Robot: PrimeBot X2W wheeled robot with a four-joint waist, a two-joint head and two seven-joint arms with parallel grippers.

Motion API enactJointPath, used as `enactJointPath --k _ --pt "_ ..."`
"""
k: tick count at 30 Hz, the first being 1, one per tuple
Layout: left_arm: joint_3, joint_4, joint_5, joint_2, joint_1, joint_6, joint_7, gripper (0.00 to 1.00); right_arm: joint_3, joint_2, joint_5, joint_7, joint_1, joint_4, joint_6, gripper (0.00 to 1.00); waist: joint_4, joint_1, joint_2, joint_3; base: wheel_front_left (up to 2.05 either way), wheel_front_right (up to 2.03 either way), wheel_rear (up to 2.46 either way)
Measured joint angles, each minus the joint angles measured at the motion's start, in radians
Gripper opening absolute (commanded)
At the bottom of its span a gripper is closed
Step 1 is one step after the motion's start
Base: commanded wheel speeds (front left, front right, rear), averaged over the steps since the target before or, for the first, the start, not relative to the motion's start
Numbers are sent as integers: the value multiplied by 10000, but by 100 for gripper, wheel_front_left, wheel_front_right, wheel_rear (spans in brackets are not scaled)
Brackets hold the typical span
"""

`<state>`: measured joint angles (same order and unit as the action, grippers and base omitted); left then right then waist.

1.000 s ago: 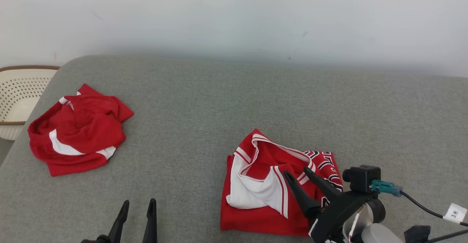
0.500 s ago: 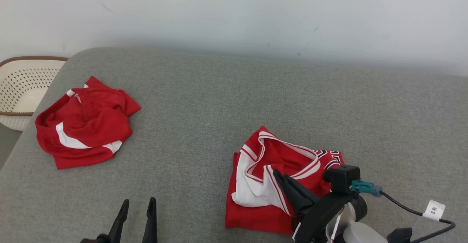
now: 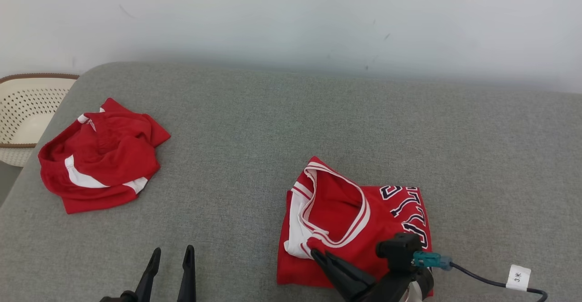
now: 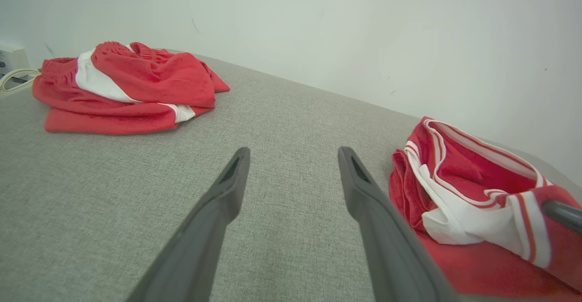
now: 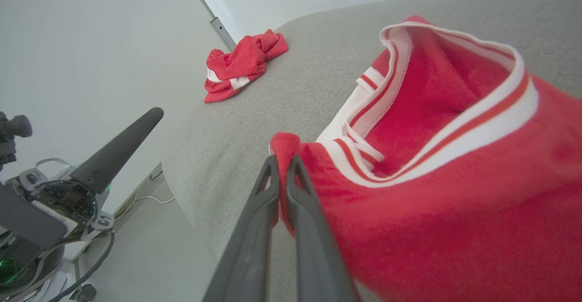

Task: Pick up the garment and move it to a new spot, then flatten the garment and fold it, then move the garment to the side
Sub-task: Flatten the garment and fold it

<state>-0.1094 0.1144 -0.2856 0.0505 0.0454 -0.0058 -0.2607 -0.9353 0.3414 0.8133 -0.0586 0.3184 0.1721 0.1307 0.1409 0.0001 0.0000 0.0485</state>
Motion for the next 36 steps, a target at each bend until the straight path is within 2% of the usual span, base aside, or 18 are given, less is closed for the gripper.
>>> enactJointPath --k 4,5,6,7,8,15,20,24,29,36 --pt "-12 -2 0 0 0 2 0 100 -393 33 186 44 21 8 0 0 -21 0 0 5 0 0 0" --pt "-17 -2 0 0 1 2 2 100 -506 59 236 56 36 35 0 11 -22 0 0 9 0 0 0" --pt "-31 -4 -2 -2 1 2 2 100 -642 77 313 105 45 59 0 36 -21 0 0 14 0 0 0" --pt "-36 -4 -2 -2 2 2 0 100 -784 94 389 186 55 73 0 83 -17 0 0 18 0 0 0" --pt "-36 -4 0 0 1 2 2 100 -899 111 445 203 71 61 0 100 -13 0 0 22 0 0 0" --pt "-15 -12 -2 0 -1 17 0 100 -1089 295 978 -167 280 -128 0 100 -35 0 0 4 0 0 0" --pt "23 -29 -2 0 -6 17 2 100 -738 566 1198 -886 522 -322 0 100 -84 0 0 -24 0 0 0" --pt "48 -52 0 0 -30 17 0 100 79 777 965 -1402 598 132 0 100 -131 -1 0 -77 0 0 0" --pt "130 -84 6 0 -83 19 0 100 1735 750 221 -1797 445 1064 0 100 -193 0 0 -179 0 0 0" --pt "249 -161 109 -2 -239 17 0 100 3741 17 -1264 -1916 -25 1988 0 100 -265 -3 0 -286 0 0 0"
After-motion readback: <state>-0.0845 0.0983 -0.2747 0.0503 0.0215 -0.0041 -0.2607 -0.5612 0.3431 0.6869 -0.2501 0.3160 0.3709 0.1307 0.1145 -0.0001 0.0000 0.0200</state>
